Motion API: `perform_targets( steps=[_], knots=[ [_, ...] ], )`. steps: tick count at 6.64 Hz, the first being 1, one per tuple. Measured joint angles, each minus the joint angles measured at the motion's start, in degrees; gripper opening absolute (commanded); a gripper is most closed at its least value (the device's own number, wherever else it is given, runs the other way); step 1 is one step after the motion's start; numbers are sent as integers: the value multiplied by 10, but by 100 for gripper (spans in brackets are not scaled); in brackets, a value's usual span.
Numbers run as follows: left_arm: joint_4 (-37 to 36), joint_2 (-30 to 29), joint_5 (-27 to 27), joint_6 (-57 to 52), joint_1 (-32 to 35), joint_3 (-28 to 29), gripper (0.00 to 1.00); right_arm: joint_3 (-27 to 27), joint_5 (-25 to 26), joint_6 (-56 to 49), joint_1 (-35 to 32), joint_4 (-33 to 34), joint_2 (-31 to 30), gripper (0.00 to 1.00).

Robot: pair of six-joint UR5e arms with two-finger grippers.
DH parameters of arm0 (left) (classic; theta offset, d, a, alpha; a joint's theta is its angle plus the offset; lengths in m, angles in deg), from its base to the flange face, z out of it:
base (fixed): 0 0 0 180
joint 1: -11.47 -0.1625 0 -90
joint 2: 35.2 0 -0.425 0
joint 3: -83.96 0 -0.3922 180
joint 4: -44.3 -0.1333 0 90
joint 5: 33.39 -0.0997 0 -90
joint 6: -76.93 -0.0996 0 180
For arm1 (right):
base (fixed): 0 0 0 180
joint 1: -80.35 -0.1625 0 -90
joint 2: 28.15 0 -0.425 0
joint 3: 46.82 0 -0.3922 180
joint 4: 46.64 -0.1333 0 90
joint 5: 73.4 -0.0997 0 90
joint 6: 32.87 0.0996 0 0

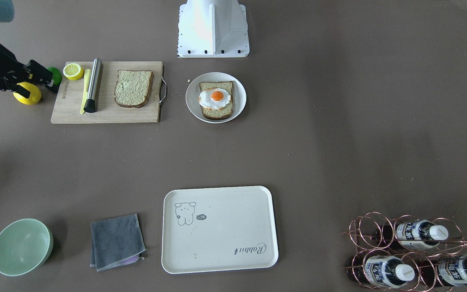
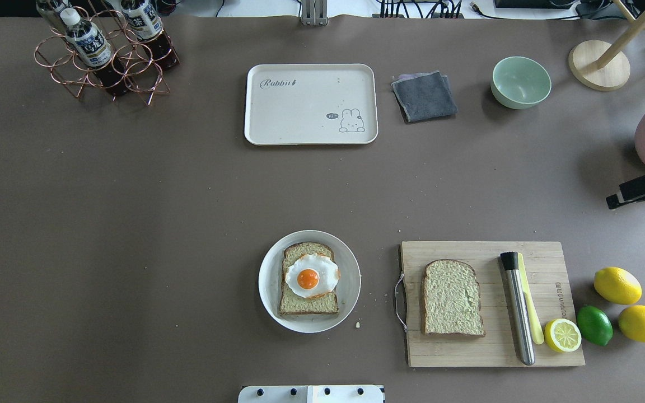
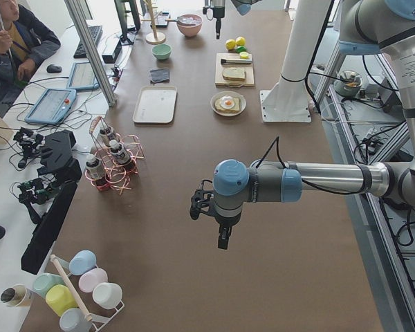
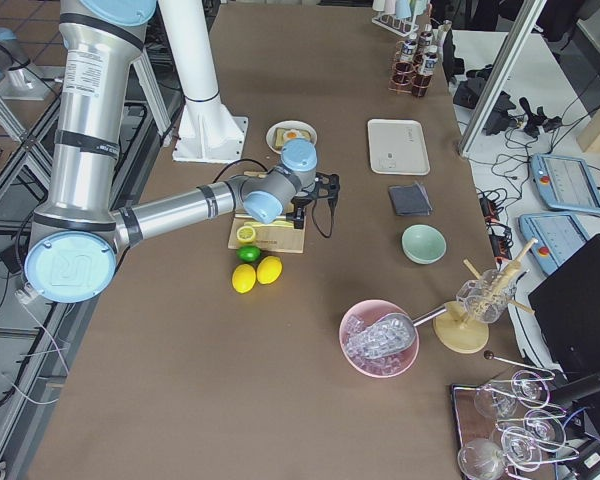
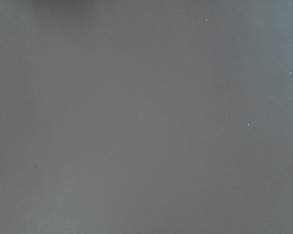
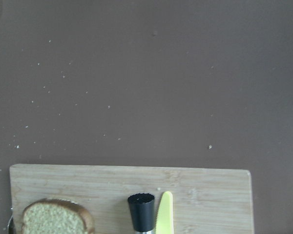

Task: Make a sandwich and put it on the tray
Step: 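Move the right gripper to the bread slice on the cutting board and grasp it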

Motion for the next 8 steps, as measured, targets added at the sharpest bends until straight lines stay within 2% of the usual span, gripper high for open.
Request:
perform_targets(
  steps=[2,4,5,8],
  knots=[
    [0,0,0,0,0,2,98,28,97,120,126,-16,13,76],
    [0,0,0,-1,0,3,98,22,164,191,208,-14,39,70],
    [1,0,0,-1,0,4,98,6,182,202,226,-15,50,69],
    [6,1,0,-1,0,4,98,-21,193,204,234,-15,61,64]
  ],
)
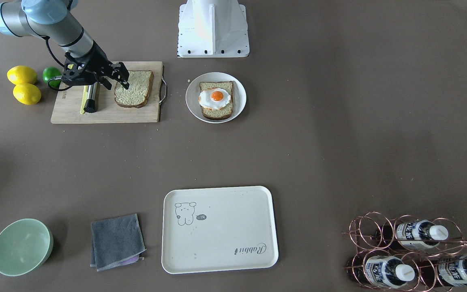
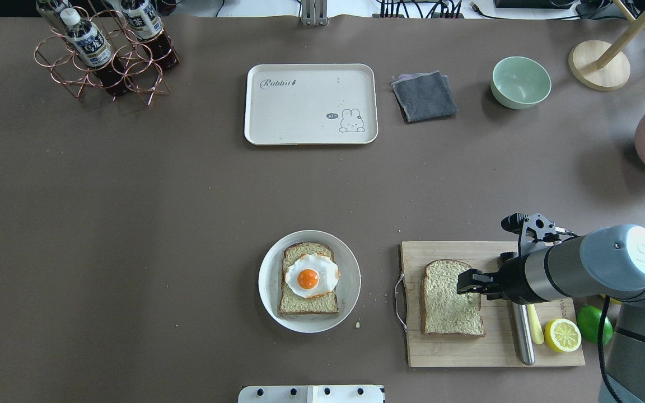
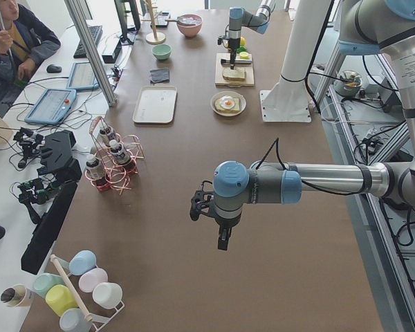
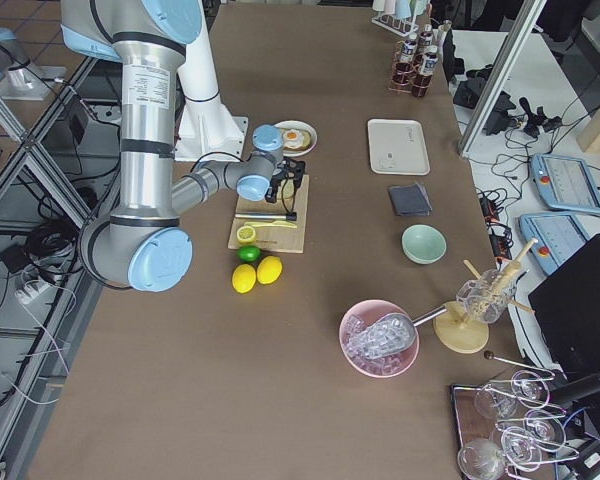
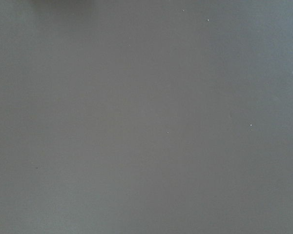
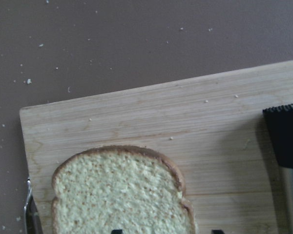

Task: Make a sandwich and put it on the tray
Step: 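Move the right gripper to the bread slice on the cutting board and grasp it, then lift the bread slice with the right gripper and carry it over the egg plate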

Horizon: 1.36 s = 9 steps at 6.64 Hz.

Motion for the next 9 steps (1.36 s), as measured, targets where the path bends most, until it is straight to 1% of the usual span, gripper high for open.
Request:
perform_targets(
  steps=[1,2,3,4,7,8,9],
  knots=[
    [0,1,0,0,0,0,98,-5,1,-1,0,0,0,55],
    [1,1,0,0,0,0,98,-9,2,-2,0,0,1,40],
    [3,1,0,0,1,-1,98,-11,2,-3,0,0,2,16],
    [3,1,0,0,1,-1,98,-12,1,-3,0,0,3,0],
    [3,-3,0,1,1,-1,98,-9,-7,-2,-6,0,5,0],
    [3,-3,0,1,1,-1,98,-4,-28,-3,-27,-1,6,0],
    [3,-3,0,1,2,-1,98,3,-64,-4,-57,-2,13,0]
  ],
)
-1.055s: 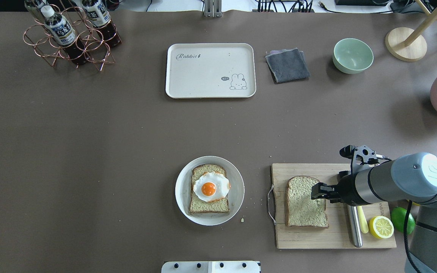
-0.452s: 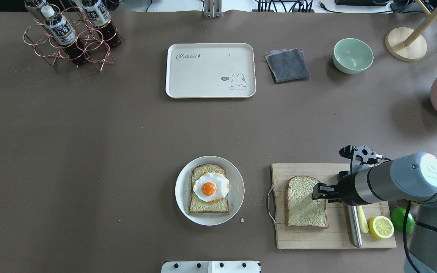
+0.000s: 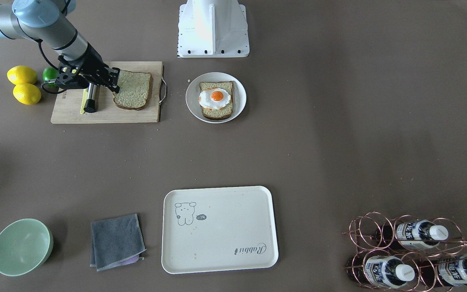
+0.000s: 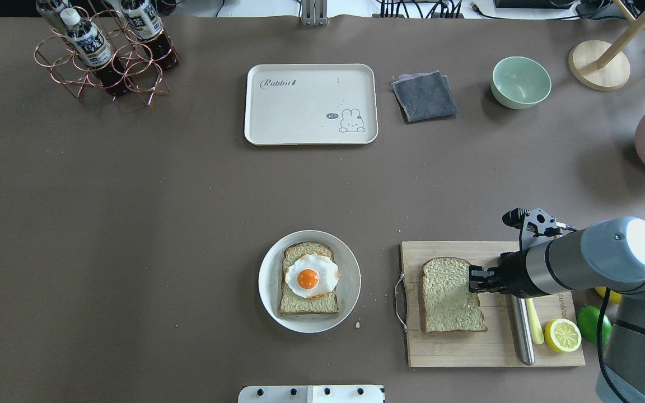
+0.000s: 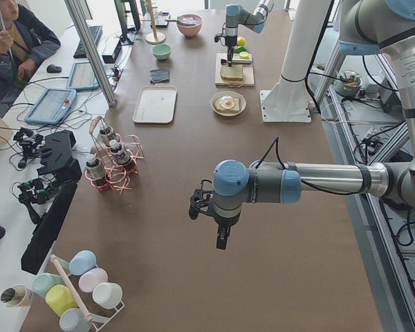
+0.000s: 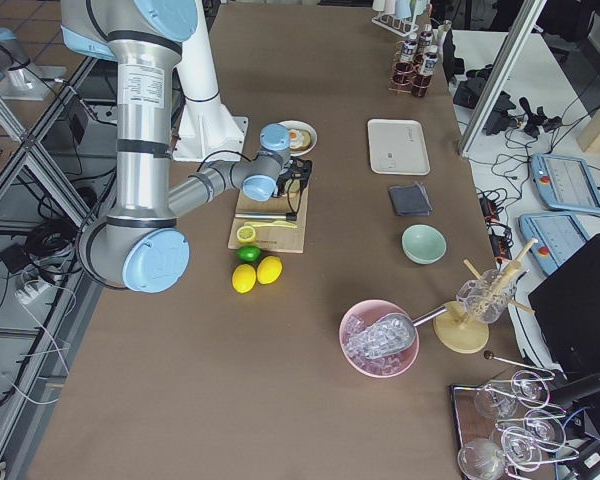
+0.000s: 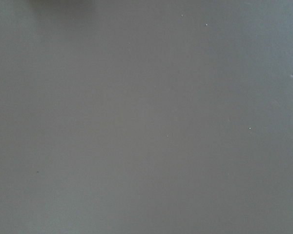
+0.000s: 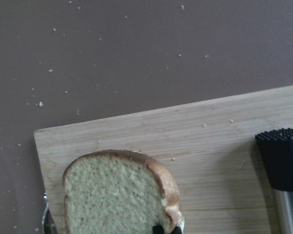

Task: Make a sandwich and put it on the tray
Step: 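Lift the bread slice with the right gripper and carry it over the egg plate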

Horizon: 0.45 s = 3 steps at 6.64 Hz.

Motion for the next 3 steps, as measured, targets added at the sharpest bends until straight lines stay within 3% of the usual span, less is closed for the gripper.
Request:
perform_targets(
  steps=[3],
  knots=[
    [0,0,0,0,0,-1,98,-3,-63,4,-37,0,94,0]
  ],
)
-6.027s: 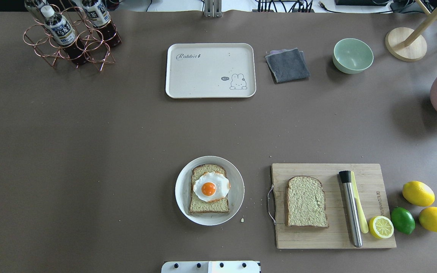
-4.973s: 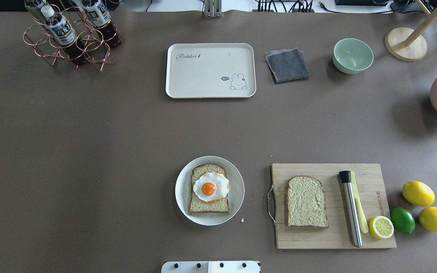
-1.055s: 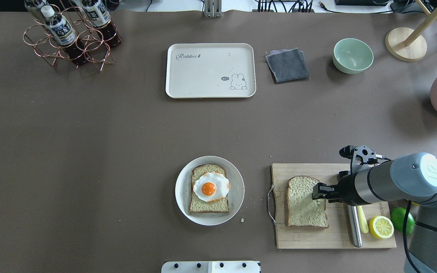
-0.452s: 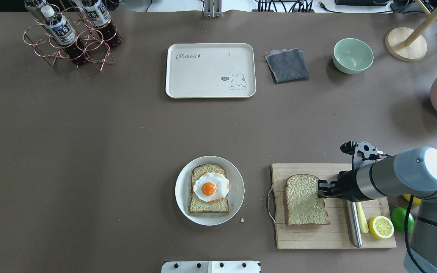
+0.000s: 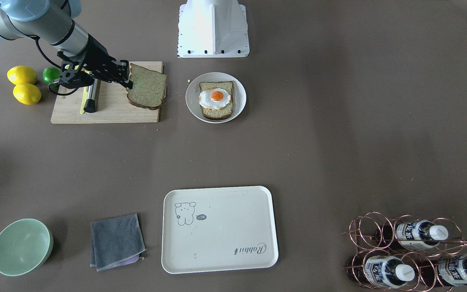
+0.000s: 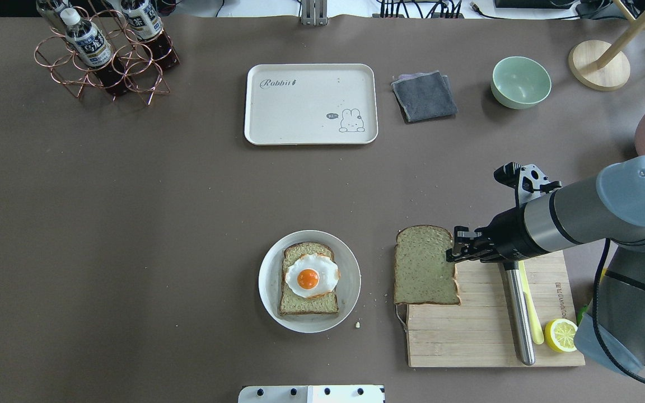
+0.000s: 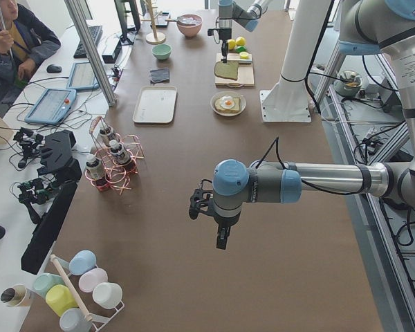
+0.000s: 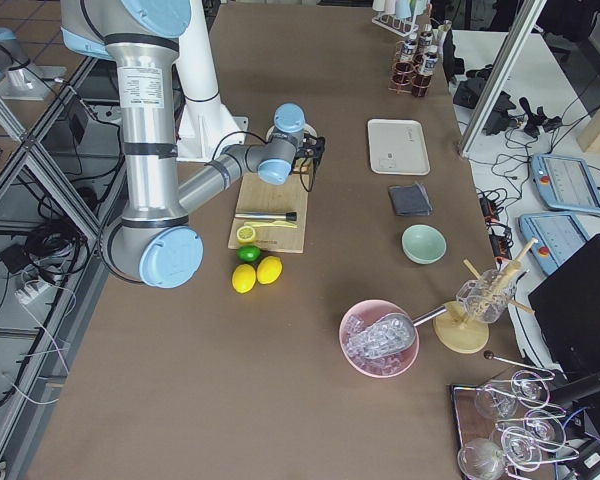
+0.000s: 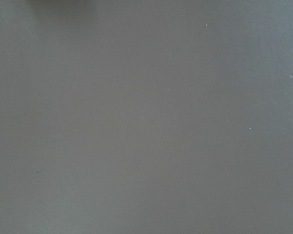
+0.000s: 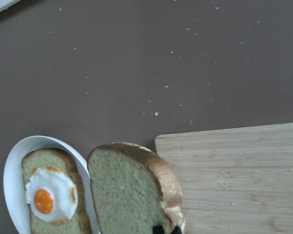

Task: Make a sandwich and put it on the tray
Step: 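Lift the bread slice with the right gripper and carry it over the egg plate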

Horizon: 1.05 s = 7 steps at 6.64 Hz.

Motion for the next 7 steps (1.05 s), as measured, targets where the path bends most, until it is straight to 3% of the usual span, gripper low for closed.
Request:
perform_targets(
  steps=[3,7],
  knots=[
    [0,0,0,0,0,-1,98,-54,10,4,43,-1,114,0],
    [0,1,-1,0,4,-2,98,-150,44,22,81,-9,207,0]
  ],
)
